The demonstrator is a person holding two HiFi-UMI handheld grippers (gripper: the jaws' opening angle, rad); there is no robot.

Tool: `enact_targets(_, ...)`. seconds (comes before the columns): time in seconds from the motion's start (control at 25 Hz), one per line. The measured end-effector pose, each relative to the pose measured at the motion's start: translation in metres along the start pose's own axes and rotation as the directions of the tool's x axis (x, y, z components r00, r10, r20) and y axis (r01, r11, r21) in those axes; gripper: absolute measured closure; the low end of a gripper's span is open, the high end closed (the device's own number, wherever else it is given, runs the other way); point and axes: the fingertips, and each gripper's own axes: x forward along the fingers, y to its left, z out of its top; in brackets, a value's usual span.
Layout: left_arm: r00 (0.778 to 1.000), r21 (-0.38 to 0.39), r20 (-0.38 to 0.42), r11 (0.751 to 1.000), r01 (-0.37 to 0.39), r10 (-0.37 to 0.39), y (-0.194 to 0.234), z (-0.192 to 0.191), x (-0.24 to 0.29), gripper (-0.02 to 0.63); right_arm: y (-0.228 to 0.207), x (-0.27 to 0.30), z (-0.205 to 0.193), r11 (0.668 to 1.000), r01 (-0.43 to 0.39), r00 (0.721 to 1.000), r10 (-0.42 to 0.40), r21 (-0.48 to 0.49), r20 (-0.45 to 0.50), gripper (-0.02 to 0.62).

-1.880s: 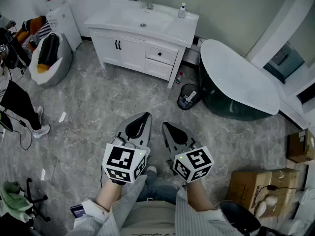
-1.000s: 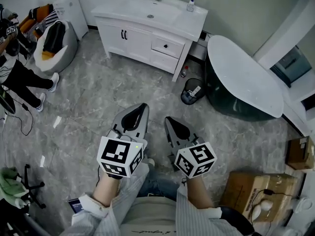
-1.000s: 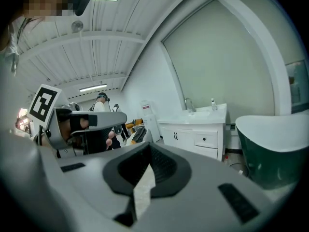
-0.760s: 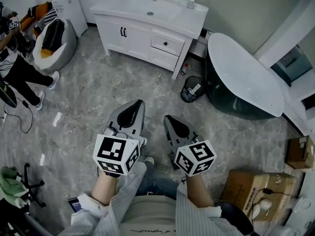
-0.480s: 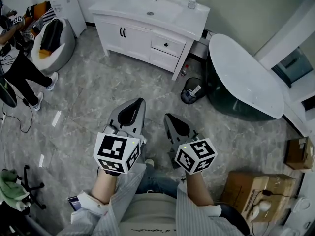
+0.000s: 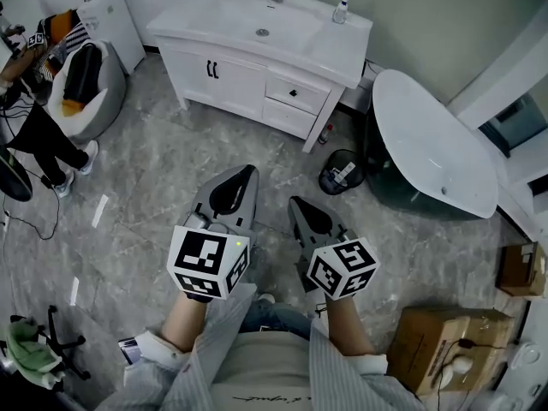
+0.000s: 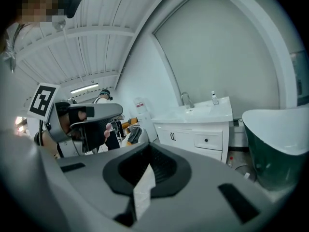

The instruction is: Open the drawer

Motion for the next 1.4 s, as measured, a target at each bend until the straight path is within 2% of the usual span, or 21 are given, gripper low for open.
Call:
enact_targets(0.4, 0.998, 0.017, -0.014, 0.998, 0.062, -0.062, 0.056, 0.015, 0.064, 0.589, -0.030, 0.079, 0.026, 0.998, 0.056, 0.998, -0.056, 0.018, 0.001, 0.591)
enact_targets(0.68, 0.995, 0.026, -0.031, 0.995, 0.093, -0.092, 0.093, 0.020, 0.088, 0.589, -0.041, 0.121, 0.035, 0.995, 0.094, 0.996, -0.094, 0.037, 0.003, 0.591)
enact_targets(0.92, 0.991, 0.012, -0.066, 0.993, 0.117, -0.116, 0.105, 0.011, 0.104, 0.589, -0.053, 0.134, 0.034, 0.990, 0.127, 0.992, -0.126, 0.065, -0.016, 0.591)
enact_targets(1.4, 0.989, -0.007, -0.091, 0.994, 0.113, -0.113, 0.116, 0.002, 0.164, 0.589, -0.114, 0.160, 0.046, 0.982, 0.162, 0.987, -0.160, 0.094, -0.029, 0.591)
